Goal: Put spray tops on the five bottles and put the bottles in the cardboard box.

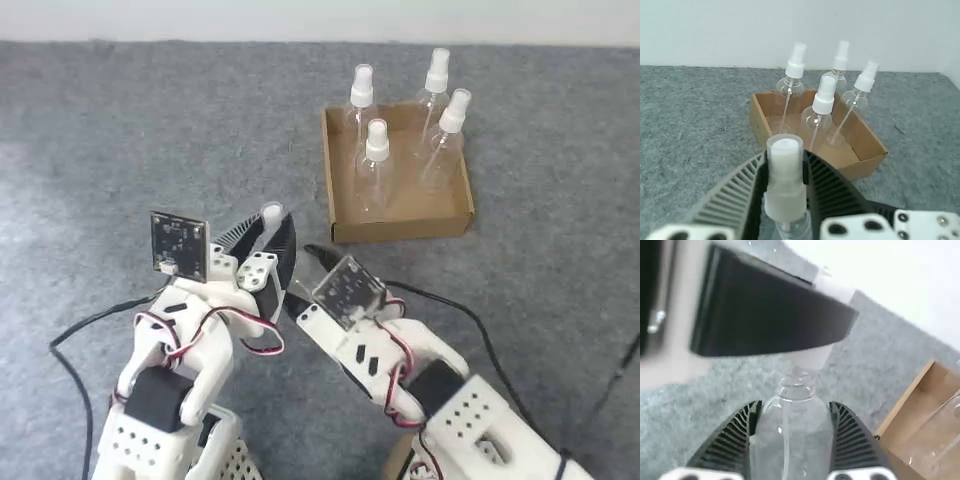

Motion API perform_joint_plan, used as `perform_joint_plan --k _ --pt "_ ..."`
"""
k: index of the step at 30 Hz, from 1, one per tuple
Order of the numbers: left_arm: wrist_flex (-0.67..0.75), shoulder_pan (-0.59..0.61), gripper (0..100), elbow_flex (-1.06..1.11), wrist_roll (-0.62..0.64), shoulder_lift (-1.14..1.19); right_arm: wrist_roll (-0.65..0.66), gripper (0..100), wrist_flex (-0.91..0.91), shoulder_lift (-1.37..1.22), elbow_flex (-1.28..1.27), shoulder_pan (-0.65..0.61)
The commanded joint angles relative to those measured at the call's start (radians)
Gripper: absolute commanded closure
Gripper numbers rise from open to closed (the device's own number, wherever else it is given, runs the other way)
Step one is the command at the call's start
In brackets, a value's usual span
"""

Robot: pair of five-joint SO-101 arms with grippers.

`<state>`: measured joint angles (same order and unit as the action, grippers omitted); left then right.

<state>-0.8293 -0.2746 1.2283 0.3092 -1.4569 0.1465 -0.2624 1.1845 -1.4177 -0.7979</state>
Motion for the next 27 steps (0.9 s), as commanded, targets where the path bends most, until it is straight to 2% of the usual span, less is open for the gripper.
perform_joint_plan --k 1,6,27 --pt "-0.003 -0.018 99 -0.004 -0.011 0.014 -0.006 99.2 -0.028 0.147 0.0 0.019" --pt "0.009 -0.055 99 0.021 -0.012 0.014 -0.009 99.2 -0.087 0.202 0.014 0.019" --pt "0.026 -0.052 99 0.033 -0.04 0.014 -0.011 99.2 -0.068 0.216 -0.002 0.03"
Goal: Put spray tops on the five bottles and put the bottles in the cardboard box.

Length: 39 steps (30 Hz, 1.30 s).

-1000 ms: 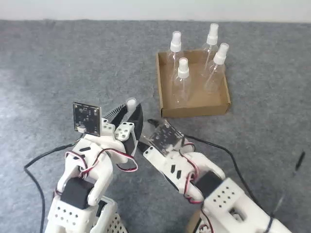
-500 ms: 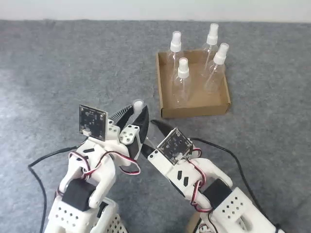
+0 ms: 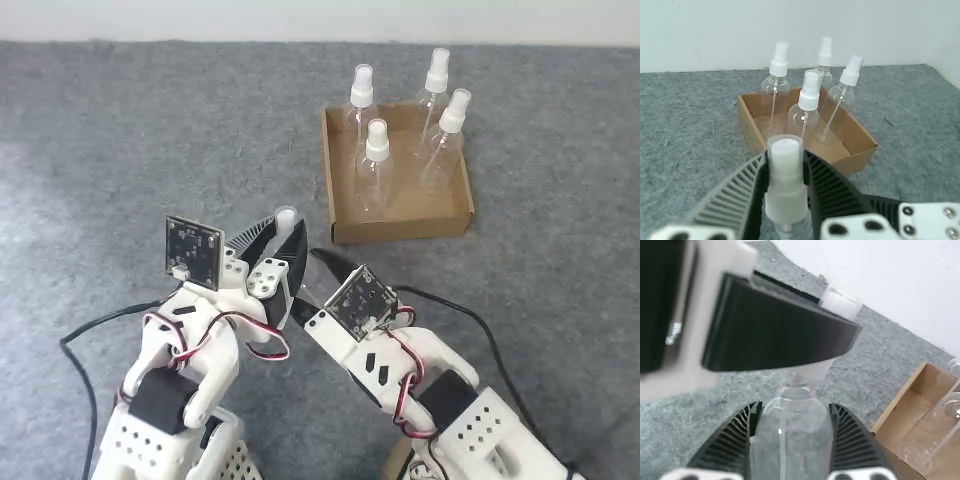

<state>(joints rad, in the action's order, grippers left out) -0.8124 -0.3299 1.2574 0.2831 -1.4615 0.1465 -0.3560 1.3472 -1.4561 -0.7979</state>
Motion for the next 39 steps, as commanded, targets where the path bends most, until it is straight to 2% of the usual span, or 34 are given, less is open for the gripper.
perform_joint_plan --k 1,3,6,8,10,15,21,27,34,39 --pt "0.009 0.002 99 0.005 -0.014 0.018 -0.012 99.2 0.05 0.053 0.037 0.042" --pt "0.009 0.002 99 0.005 -0.014 0.018 -0.021 99.2 0.113 0.053 0.028 0.081" --pt "0.011 0.002 99 0.005 -0.014 0.02 -0.132 99.2 0.171 0.053 0.028 0.147" --pt "0.011 0.0 99 0.005 -0.014 0.02 -0.206 99.2 0.194 0.053 0.028 0.162" --pt "0.011 0.0 99 0.005 -0.014 0.02 -0.226 99.2 0.213 0.053 0.015 0.159" --pt "0.011 0.0 99 0.005 -0.014 0.02 -0.219 99.2 0.291 0.053 -0.029 0.154" --pt "0.011 0.002 98 0.005 -0.017 0.017 -0.123 99.2 0.291 0.053 -0.046 0.094" --pt "0.009 0.006 98 -0.004 -0.083 0.009 -0.121 99.2 0.292 0.045 -0.048 0.096" --pt "-0.054 0.008 82 -0.07 -0.086 0.009 -0.121 99.2 0.294 0.044 -0.048 0.096" --pt "-0.06 0.031 79 -0.085 -0.087 0.009 -0.12 99.2 0.294 0.042 -0.048 0.099"
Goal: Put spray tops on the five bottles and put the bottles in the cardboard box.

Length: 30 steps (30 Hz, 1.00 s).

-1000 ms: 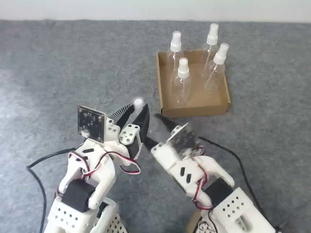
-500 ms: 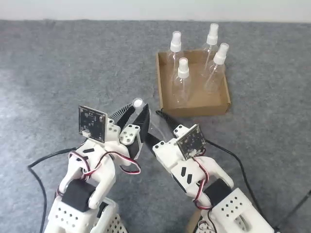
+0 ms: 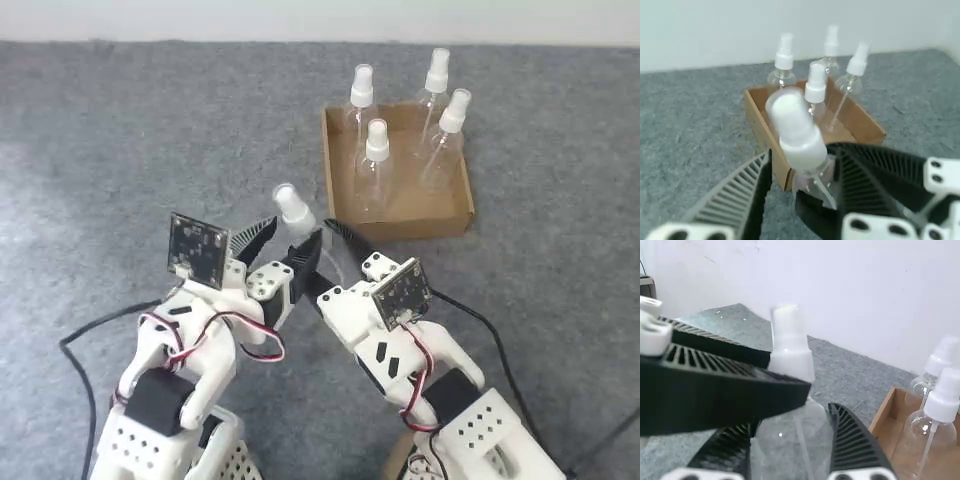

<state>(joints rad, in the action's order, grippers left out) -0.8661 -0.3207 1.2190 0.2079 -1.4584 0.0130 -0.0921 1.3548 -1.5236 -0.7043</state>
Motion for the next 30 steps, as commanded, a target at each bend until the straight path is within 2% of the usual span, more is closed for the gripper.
perform_joint_plan --k 1,11,15,19,23,30 --pt "-0.002 0.037 79 -0.047 -0.012 0.006 0.014 99.2 0.03 0.035 0.02 0.007" --pt "-0.002 0.164 79 -0.084 -0.005 0.002 0.015 99.2 0.035 0.035 0.02 0.008" --pt "-0.015 0.199 79 -0.077 0.028 -0.103 0.014 99.2 0.036 0.035 0.021 0.031" --pt "-0.094 0.198 79 -0.073 0.005 -0.253 0.011 99.2 0.036 0.035 0.023 0.038" --pt "-0.061 0.203 79 -0.008 -0.006 -0.358 0.011 99.2 0.036 0.035 0.021 0.038" --pt "-0.025 0.206 79 0.008 -0.015 -0.299 0.012 99.2 0.031 0.035 0.031 0.061"
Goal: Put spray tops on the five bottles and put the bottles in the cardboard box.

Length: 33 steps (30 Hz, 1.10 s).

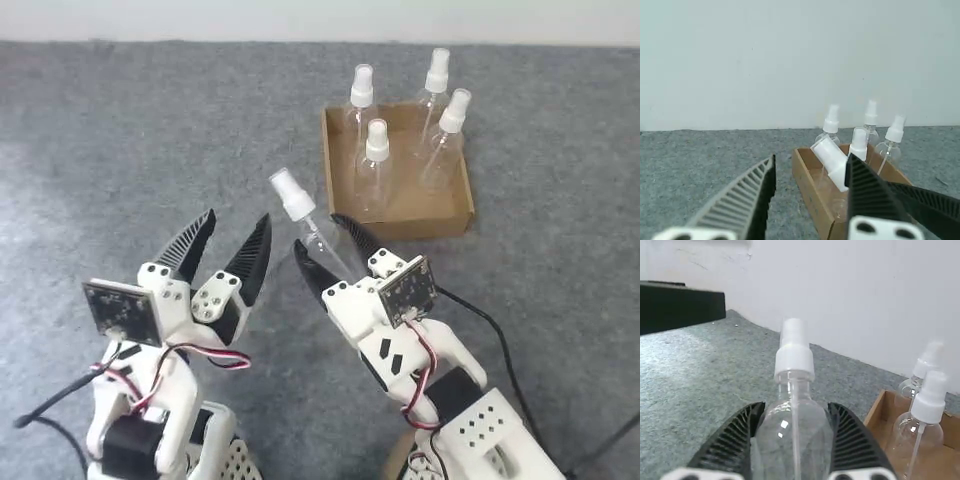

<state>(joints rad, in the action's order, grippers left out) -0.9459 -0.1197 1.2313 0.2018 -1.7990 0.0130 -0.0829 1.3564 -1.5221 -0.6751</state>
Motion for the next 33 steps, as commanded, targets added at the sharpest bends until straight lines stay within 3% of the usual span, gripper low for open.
perform_joint_plan --k 1,8,15,26,33 --pt "0.086 0.006 79 0.002 -0.018 0.066 0.011 99.2 0.022 0.033 0.031 0.039" --pt "0.333 0.132 79 -0.016 -0.008 0.427 0.011 99.2 -0.038 0.042 0.049 -0.016" --pt "0.393 0.129 79 -0.143 -0.008 0.772 0.014 99.2 -0.061 0.042 0.046 -0.071" --pt "0.39 0.14 79 -0.142 -0.008 0.738 0.015 99.2 -0.062 0.042 0.041 -0.067" --pt "0.391 0.255 79 -0.194 0.06 0.744 0.017 99.2 -0.093 0.042 0.041 -0.073"
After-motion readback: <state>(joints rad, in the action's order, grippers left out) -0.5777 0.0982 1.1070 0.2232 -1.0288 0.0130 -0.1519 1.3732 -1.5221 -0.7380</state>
